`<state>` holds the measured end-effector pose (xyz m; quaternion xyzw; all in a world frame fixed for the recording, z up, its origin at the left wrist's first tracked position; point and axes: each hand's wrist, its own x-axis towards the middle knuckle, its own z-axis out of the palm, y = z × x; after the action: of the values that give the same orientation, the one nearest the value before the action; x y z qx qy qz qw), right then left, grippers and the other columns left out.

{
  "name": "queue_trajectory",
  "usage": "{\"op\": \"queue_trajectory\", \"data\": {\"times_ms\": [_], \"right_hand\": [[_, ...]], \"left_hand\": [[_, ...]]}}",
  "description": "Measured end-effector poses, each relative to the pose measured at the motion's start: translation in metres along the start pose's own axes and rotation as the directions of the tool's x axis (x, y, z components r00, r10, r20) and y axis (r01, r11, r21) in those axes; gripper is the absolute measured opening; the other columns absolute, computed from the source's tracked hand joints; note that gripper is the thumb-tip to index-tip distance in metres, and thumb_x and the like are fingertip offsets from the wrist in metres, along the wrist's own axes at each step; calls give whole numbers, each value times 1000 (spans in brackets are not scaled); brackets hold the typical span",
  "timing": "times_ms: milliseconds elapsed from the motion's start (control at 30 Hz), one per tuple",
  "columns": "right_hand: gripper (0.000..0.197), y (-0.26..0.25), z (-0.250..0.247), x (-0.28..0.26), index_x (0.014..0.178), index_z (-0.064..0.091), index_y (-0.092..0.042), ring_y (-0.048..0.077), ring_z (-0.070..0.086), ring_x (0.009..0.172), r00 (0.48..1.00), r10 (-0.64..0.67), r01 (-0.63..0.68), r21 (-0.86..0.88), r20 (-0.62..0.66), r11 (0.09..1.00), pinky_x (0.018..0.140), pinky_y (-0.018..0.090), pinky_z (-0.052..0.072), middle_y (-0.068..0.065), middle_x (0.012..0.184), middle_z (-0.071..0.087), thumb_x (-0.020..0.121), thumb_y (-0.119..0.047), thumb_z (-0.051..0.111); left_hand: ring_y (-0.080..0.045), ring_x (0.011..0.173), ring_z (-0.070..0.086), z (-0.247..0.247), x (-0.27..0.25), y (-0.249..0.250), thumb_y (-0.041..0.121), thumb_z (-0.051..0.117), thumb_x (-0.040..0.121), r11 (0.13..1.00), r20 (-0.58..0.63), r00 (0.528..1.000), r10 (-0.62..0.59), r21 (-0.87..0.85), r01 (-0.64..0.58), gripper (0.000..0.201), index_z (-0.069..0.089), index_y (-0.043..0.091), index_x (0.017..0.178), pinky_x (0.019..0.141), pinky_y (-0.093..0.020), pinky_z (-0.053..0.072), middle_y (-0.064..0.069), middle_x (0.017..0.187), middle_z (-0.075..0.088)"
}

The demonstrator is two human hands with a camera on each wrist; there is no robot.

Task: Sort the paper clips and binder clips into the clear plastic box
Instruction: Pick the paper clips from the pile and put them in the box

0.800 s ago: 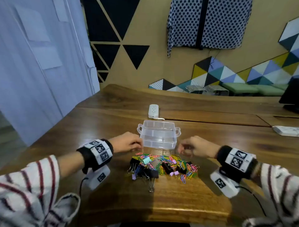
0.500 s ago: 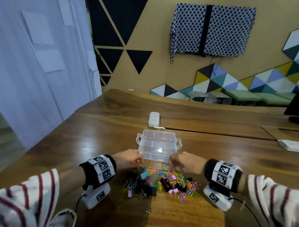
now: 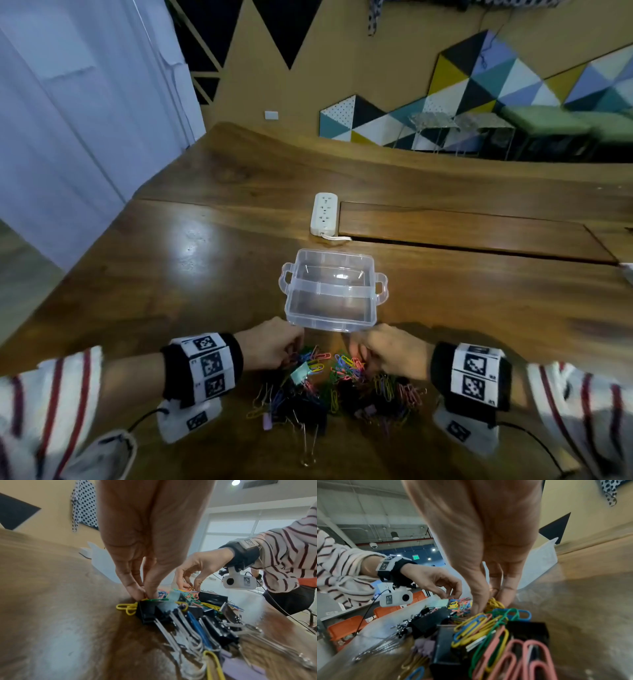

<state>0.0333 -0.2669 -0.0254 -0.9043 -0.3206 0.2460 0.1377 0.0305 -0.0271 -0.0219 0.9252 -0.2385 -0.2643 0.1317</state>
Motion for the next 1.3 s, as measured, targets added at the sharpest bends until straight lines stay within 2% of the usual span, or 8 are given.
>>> {"op": "queue_trajectory", "data": {"times_ms": [233, 333, 400, 500, 667, 767, 1033, 1300], "right_hand": [[8, -6, -16, -4, 88, 63, -4, 19, 58, 78, 999, -14, 11, 54, 42, 998, 68, 18, 44, 4, 83, 59, 83, -2, 56], [13, 0, -7, 1, 95, 64, -5, 24, 59, 87, 999, -29, 27, 101, 24, 995, 78, 28, 45, -17, 74, 46, 85, -8, 56], [13, 7, 0, 3, 95, 66, -10, 9, 62, 86, 1000, -19, 14, 190, 23, 982, 86, 28, 47, -21, 73, 48, 84, -11, 60], [13, 15, 1, 0, 84, 68, -10, -20, 55, 68, 997, 29, -8, 274, -72, 962, 70, 0, 42, -15, 73, 62, 75, -1, 69], [26, 15, -6, -19, 69, 61, -32, 1, 63, 70, 952, 142, -15, 424, -270, 906, 73, 19, 49, -10, 69, 67, 66, -13, 79], [22, 3, -9, -32, 71, 63, -21, 1, 62, 59, 928, 175, 40, 556, -329, 830, 66, 13, 47, -3, 64, 68, 66, -6, 78], [15, -37, -40, -26, 80, 60, -4, 5, 63, 49, 891, 205, 186, 738, -405, 648, 46, 18, 53, -3, 55, 68, 75, 9, 66], [15, -30, -61, 40, 77, 59, -5, 9, 63, 51, 930, 187, 81, 671, -316, 737, 47, 18, 54, 6, 61, 64, 76, 8, 66]], "left_hand": [[-18, 103, 60, -27, -1, 1, 9, 53, 89, 997, 157, 986, 63, 23, -68, 20, 64, 9, 105, 82, -23, 49, -8, 115, 63], [-11, 101, 60, -33, -2, 1, 12, 55, 88, 994, 167, 982, 92, -81, -79, 20, 65, 12, 106, 82, -18, 49, -4, 112, 65], [-1, 93, 58, -34, -2, -2, 12, 56, 88, 984, 128, 987, 101, -162, -80, 17, 64, 13, 103, 80, -12, 46, 4, 103, 65], [12, 78, 56, -35, -2, -7, 14, 59, 86, 976, 33, 995, 93, -201, -84, 11, 65, 17, 96, 77, -7, 44, 17, 85, 61], [10, 72, 62, -40, -4, -2, 8, 64, 83, 954, -204, 975, 94, -262, -147, 9, 66, 15, 87, 73, -7, 48, 9, 80, 68], [8, 70, 64, -48, -1, 1, 9, 65, 82, 958, -290, 952, 94, -236, -166, 17, 65, 24, 74, 68, -6, 46, 4, 79, 72], [-12, 68, 65, -53, 17, 7, -3, 63, 81, 957, -417, 908, -35, -276, -90, 11, 66, -2, 92, 63, -21, 54, -21, 92, 72], [17, 64, 61, -42, 15, -17, -2, 63, 81, 947, -331, 943, 45, -285, -145, 24, 67, 2, 105, 65, -1, 49, -8, 97, 71]]}}
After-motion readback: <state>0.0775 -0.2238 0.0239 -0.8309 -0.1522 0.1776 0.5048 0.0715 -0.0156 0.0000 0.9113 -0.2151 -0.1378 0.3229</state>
